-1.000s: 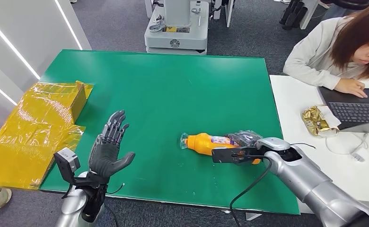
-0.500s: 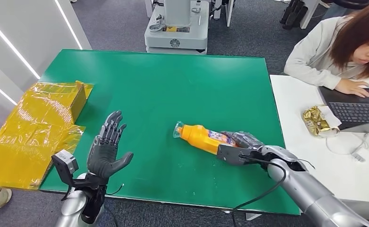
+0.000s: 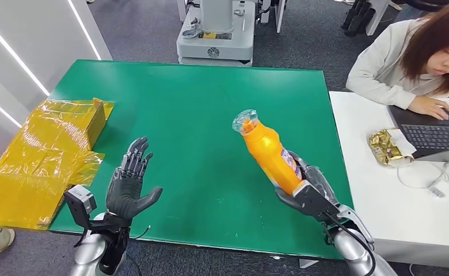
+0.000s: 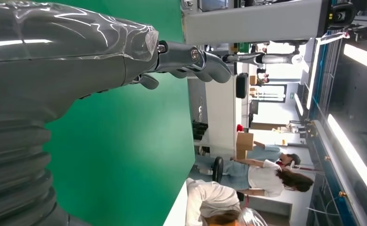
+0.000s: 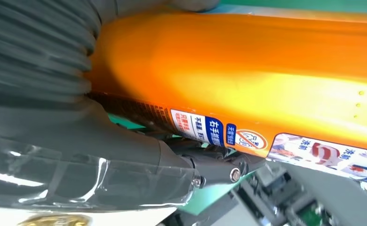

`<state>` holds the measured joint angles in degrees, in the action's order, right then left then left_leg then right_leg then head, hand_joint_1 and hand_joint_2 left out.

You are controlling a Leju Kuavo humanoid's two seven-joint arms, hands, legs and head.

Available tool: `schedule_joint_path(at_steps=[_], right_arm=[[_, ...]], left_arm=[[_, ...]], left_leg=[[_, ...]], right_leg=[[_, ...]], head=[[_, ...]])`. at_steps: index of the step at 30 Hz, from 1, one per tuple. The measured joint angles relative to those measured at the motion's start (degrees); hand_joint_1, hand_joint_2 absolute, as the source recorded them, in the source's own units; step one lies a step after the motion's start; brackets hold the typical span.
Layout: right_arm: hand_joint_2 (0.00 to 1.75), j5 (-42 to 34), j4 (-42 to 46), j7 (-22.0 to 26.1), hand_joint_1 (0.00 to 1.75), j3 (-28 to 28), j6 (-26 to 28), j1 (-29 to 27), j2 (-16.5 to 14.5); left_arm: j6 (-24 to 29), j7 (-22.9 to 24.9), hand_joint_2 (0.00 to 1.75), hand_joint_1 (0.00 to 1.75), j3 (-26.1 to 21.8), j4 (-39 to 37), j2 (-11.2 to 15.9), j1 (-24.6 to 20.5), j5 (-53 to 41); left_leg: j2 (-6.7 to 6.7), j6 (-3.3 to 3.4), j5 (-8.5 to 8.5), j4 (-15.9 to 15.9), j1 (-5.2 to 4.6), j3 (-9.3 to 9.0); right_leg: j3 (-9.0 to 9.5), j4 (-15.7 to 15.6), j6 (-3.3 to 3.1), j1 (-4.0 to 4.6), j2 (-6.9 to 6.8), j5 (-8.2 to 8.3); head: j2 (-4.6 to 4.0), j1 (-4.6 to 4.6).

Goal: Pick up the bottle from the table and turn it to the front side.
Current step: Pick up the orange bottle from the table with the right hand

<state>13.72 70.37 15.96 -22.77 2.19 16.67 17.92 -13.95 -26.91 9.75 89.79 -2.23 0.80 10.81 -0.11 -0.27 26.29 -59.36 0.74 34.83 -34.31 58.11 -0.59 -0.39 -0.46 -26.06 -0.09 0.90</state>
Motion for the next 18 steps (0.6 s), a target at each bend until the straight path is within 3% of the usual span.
schedule_joint_path(at_steps=[7,13,18], right_arm=[[1.75,-0.69,4.62,1.52,1.75,4.41,1.96,-6.24,-0.75],[1.75,-0.45,7.08,3.81,1.75,6.98,4.86,-12.54,-3.40],[1.75,0.75,6.45,4.69,1.75,6.98,5.72,-13.31,-5.87]], left_arm=[[-0.24,0.00,1.75,0.00,0.00,0.00,0.00,-0.01,-0.05],[-0.68,-0.19,1.75,0.00,0.02,0.00,0.00,-0.45,-0.54],[-0.98,-0.07,1.75,0.00,0.21,-0.02,-0.02,-2.57,-1.21]], left_leg=[[0.01,0.00,0.00,0.00,0.00,-0.01],[0.05,0.00,0.01,0.03,0.01,-0.01],[0.10,-0.01,0.00,0.04,0.01,-0.01]], right_leg=[[-0.01,0.00,0.00,0.00,0.00,-0.01],[-0.03,0.00,-0.01,0.01,0.05,-0.02],[-0.04,0.01,-0.03,0.01,0.07,0.00]], head=[[0.00,0.00],[0.00,0.00],[0.00,0.00]])
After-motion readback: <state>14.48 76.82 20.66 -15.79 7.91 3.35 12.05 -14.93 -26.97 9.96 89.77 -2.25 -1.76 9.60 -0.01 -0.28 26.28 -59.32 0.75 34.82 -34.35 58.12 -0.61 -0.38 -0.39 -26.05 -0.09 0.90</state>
